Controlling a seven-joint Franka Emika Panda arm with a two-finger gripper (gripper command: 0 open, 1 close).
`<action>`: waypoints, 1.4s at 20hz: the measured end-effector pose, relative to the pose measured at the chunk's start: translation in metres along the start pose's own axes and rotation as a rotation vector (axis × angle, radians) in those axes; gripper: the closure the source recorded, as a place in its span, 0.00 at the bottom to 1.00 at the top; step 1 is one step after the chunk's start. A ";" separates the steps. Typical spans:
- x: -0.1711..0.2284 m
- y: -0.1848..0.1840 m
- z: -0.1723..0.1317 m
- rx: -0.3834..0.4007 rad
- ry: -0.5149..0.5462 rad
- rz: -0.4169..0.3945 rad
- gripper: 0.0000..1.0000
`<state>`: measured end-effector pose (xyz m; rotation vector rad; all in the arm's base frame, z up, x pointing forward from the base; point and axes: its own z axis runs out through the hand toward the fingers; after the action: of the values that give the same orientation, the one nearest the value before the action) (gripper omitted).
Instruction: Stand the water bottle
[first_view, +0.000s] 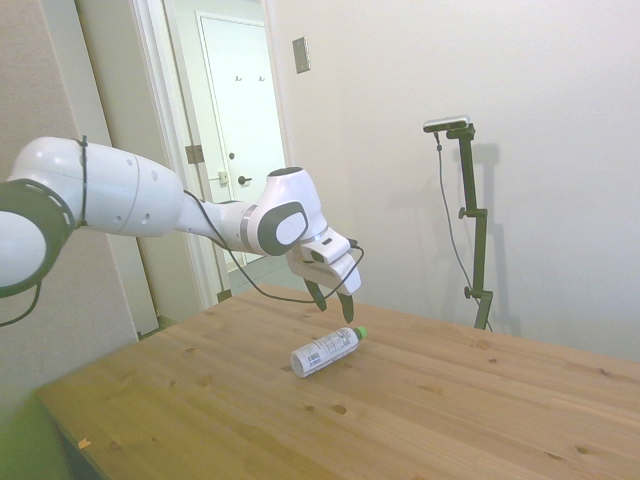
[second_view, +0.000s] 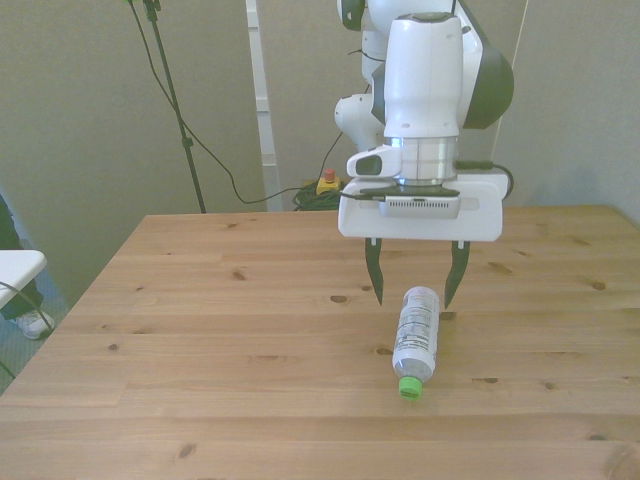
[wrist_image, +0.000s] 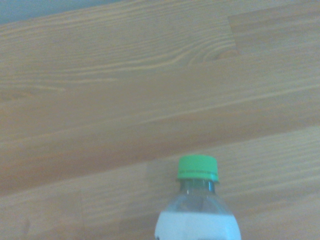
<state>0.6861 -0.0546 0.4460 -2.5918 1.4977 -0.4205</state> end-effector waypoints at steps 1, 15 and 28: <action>0.004 -0.006 0.005 0.001 0.005 0.008 0.00; 0.016 -0.041 0.079 -0.057 0.008 0.053 0.00; 0.017 -0.035 0.102 -0.089 0.002 0.058 1.00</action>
<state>0.7530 -0.0553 0.3599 -2.6066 1.6236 -0.3581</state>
